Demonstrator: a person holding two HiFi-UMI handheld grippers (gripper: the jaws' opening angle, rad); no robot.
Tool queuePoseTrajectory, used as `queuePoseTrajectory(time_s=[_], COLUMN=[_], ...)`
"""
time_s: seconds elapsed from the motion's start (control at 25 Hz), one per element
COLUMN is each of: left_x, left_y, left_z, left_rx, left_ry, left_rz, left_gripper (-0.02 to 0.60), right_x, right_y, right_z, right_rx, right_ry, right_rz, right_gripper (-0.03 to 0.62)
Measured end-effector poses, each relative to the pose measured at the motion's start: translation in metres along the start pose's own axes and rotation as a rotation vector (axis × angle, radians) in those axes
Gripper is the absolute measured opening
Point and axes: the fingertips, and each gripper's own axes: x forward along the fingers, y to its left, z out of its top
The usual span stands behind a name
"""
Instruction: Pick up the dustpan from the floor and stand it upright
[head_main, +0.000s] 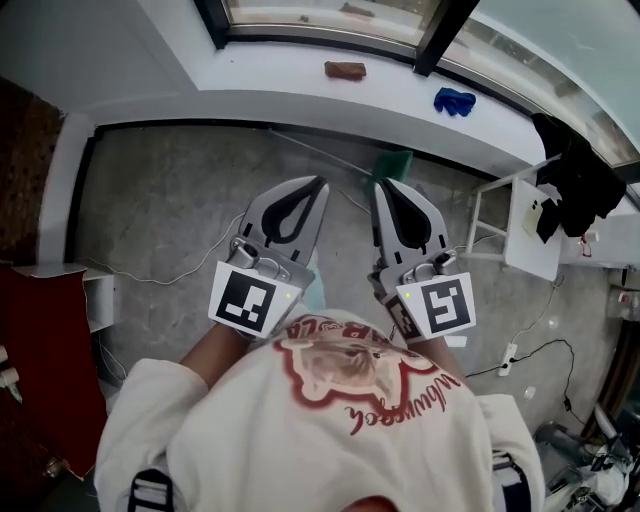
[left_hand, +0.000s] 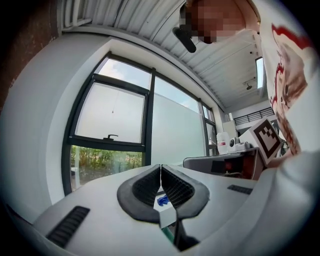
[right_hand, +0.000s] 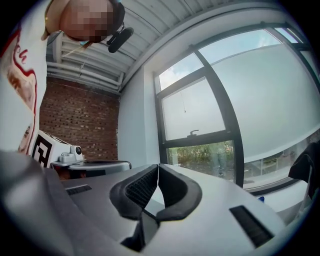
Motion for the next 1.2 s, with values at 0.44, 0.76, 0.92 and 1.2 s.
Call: queuePoseTrajectory(time_s=[0.44,0.76,0.92,1.2], left_x=[0.081,0.135,0.175,0.25], left_y=[0.072,0.075,0.088,0.109], left_z=[-0.001,-0.012,-0.004,-0.008], left_rx=[-0.021,-0.03,-0.032,-0.014], left_ry=[0.021,0.04,0.017,0.007], left_rz=[-0.068,-0.07,-0.026,0.045], left_gripper=[0.02,0.02,0.02,0.02], right_x=[0.097,0.112,0.138,0.188], right_y=[-0.043,-0.091,-0.119,-0.176], right_z=[0.002,-0.003,0.005,0.017], right_rx=[0.008,0.034,0.012,-0.036], right_ry=[0.0,0.018,0.017,-0.004], right_rz=[-0.04,-0.025,0.025,0.108], right_gripper=[0.025,0.025,0.025,0.025])
